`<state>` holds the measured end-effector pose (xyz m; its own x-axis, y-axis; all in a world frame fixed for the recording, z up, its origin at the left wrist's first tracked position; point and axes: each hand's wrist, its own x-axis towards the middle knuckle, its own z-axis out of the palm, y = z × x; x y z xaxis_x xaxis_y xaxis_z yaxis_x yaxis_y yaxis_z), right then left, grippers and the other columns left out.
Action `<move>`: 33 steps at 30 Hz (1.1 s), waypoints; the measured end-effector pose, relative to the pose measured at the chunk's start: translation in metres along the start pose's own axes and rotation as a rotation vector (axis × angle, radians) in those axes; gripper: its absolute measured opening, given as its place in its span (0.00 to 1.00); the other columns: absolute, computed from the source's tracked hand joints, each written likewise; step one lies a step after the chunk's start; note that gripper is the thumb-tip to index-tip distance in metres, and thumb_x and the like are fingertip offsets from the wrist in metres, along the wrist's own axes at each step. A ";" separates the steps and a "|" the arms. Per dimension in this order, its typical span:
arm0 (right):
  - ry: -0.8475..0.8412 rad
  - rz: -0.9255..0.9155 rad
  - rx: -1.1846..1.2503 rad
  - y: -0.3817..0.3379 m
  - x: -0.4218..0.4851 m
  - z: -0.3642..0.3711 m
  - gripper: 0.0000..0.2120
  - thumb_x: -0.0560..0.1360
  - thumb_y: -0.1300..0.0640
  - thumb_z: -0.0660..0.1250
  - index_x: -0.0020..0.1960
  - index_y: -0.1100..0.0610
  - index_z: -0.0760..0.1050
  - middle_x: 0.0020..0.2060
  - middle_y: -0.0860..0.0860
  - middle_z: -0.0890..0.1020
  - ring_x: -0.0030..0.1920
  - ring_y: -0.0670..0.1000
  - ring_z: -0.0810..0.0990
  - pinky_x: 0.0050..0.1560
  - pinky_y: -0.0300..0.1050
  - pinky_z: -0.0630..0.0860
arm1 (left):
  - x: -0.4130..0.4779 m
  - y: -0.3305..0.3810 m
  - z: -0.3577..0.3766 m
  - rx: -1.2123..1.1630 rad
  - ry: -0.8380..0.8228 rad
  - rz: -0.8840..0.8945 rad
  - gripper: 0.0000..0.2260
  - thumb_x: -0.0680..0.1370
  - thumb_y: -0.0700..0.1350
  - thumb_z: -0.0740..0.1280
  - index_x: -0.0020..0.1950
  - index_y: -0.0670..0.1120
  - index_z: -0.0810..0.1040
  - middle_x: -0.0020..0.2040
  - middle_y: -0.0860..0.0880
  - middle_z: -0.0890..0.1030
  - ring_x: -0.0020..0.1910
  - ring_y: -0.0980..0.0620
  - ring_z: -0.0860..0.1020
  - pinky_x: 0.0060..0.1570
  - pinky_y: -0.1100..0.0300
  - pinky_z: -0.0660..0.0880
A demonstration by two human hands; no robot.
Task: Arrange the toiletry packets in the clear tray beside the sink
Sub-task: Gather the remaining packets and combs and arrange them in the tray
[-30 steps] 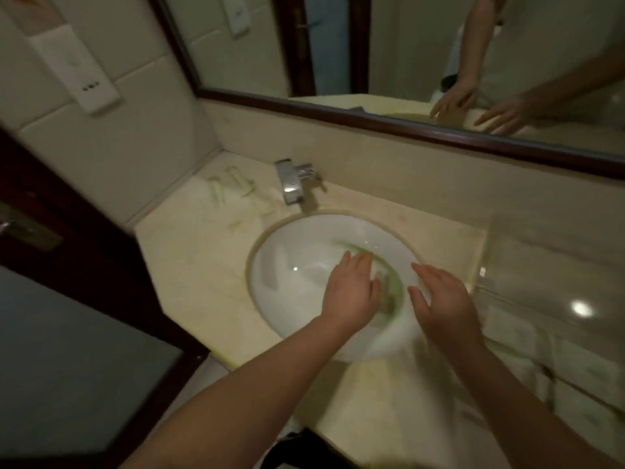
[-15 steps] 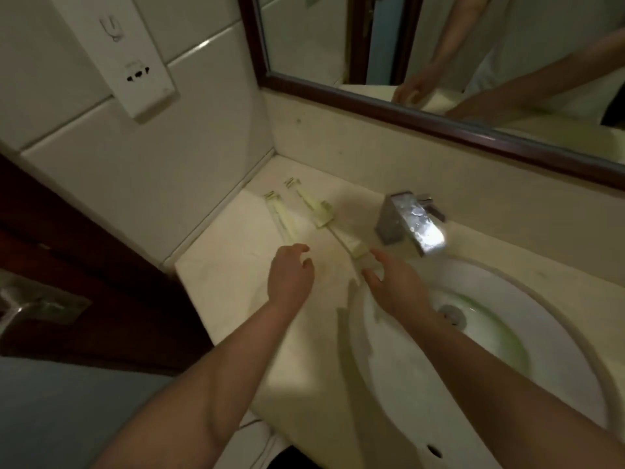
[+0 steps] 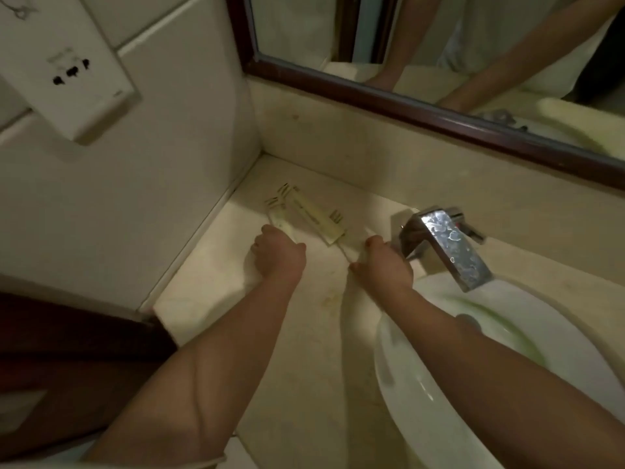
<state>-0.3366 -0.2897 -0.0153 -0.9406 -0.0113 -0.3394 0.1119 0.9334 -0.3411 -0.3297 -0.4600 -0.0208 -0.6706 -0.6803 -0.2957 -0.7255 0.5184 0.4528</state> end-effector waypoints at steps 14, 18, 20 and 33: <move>0.131 -0.100 0.224 -0.050 0.025 -0.004 0.16 0.75 0.55 0.62 0.50 0.68 0.77 0.51 0.65 0.78 0.56 0.64 0.74 0.56 0.51 0.69 | 0.008 -0.021 -0.022 -0.662 -0.237 -0.090 0.11 0.78 0.43 0.57 0.55 0.42 0.76 0.43 0.43 0.84 0.29 0.51 0.78 0.27 0.61 0.72; 0.065 -0.040 0.060 -0.074 0.045 0.011 0.18 0.74 0.53 0.63 0.58 0.63 0.75 0.59 0.61 0.73 0.61 0.63 0.69 0.56 0.54 0.71 | 0.002 -0.023 -0.039 -0.820 -0.377 -0.159 0.12 0.79 0.41 0.55 0.57 0.43 0.76 0.43 0.44 0.83 0.30 0.52 0.77 0.27 0.61 0.71; 0.091 -0.007 0.006 -0.077 0.048 0.015 0.21 0.73 0.53 0.67 0.62 0.63 0.70 0.60 0.60 0.72 0.62 0.62 0.70 0.56 0.55 0.73 | 0.002 -0.026 -0.043 -0.888 -0.422 -0.157 0.13 0.80 0.39 0.55 0.61 0.42 0.73 0.45 0.44 0.81 0.31 0.53 0.76 0.25 0.63 0.72; -0.152 -0.042 0.529 -0.027 -0.006 -0.009 0.20 0.75 0.52 0.69 0.63 0.61 0.74 0.49 0.55 0.82 0.41 0.51 0.82 0.37 0.40 0.77 | -0.037 -0.028 -0.049 -0.851 -0.508 -0.160 0.12 0.80 0.44 0.58 0.52 0.45 0.80 0.43 0.45 0.83 0.40 0.49 0.80 0.46 0.53 0.73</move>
<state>-0.3370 -0.3114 0.0032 -0.8953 -0.1329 -0.4251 0.2578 0.6238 -0.7378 -0.2768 -0.4751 0.0188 -0.7055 -0.3048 -0.6398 -0.5942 -0.2376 0.7684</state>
